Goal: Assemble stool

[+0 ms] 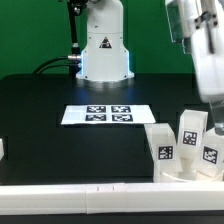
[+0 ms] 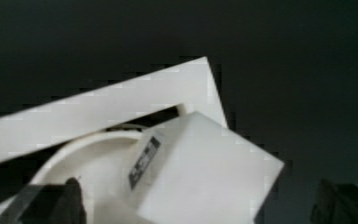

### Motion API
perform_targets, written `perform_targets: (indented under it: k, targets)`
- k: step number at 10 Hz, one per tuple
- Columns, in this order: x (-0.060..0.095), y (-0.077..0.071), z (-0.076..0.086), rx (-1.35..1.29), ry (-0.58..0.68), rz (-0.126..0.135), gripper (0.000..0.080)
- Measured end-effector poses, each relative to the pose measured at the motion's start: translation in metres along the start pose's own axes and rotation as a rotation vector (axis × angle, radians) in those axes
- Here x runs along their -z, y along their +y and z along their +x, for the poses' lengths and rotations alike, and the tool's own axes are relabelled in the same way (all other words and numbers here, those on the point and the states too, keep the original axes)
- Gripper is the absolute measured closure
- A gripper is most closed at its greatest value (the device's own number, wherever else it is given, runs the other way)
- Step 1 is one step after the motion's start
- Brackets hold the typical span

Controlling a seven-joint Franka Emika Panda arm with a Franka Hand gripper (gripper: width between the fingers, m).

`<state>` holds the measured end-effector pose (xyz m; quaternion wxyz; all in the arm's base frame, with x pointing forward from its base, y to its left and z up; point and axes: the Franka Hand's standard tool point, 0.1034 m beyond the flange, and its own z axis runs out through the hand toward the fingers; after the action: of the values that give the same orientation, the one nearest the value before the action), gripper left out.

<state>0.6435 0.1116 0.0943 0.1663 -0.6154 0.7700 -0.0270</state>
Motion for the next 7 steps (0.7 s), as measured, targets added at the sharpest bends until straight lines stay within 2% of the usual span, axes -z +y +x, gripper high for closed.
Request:
perform_targets:
  k: [3,5,6,7]
  targets:
    - [0.001,-0.001,0.000,0.312,0.014,-0.011,0.0150]
    - [0.011,-0.009,-0.007,0.778,0.016,-0.010,0.0150]
    - [0.010,-0.006,-0.009,0.898,0.013,-0.034,0.0150]
    - [0.010,-0.007,-0.007,0.899,0.017,-0.032,0.0150]
